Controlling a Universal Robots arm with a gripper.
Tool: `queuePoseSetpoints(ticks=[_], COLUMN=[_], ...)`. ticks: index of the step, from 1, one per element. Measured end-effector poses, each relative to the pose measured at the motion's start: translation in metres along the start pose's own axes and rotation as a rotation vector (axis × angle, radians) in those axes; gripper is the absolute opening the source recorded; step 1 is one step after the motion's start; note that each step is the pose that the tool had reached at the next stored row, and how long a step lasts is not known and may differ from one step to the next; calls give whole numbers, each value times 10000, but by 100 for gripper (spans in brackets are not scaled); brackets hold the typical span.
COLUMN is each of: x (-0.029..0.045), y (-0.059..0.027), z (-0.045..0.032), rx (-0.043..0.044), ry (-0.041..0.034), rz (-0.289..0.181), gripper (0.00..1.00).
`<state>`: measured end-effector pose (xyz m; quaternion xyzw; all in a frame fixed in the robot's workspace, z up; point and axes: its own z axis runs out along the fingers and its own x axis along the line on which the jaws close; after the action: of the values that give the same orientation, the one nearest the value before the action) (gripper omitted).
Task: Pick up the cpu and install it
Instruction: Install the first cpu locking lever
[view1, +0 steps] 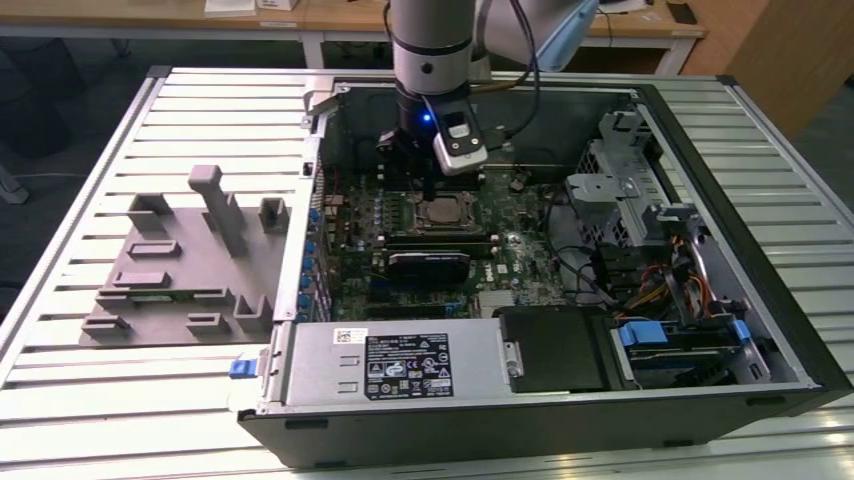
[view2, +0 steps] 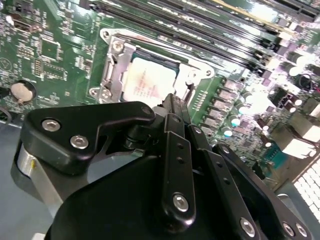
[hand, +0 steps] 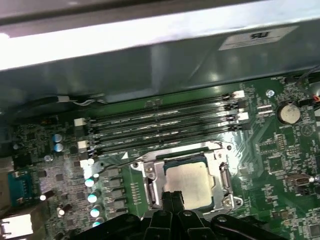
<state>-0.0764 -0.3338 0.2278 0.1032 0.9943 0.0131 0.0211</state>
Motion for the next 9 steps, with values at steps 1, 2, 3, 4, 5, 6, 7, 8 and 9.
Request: queuePoseSetpoints(ticks=[1, 2, 3, 4, 5, 6, 7, 8, 9], x=[16, 31, 45, 57, 69, 81, 89, 98, 105], y=[-4, -7, -9, -12, -15, -17, -19, -20, -22], z=[-1, -2, -2, -3, -3, -4, -4, -4, -5], rx=[0, 0, 0, 0, 0, 0, -3, -3, -3], ry=[0, 0, 0, 0, 0, 0, 0, 0, 1], rz=[0, 0, 0, 0, 1, 1, 1, 1, 0], gripper=[11, 11, 11, 11, 11, 11, 11, 11, 11])
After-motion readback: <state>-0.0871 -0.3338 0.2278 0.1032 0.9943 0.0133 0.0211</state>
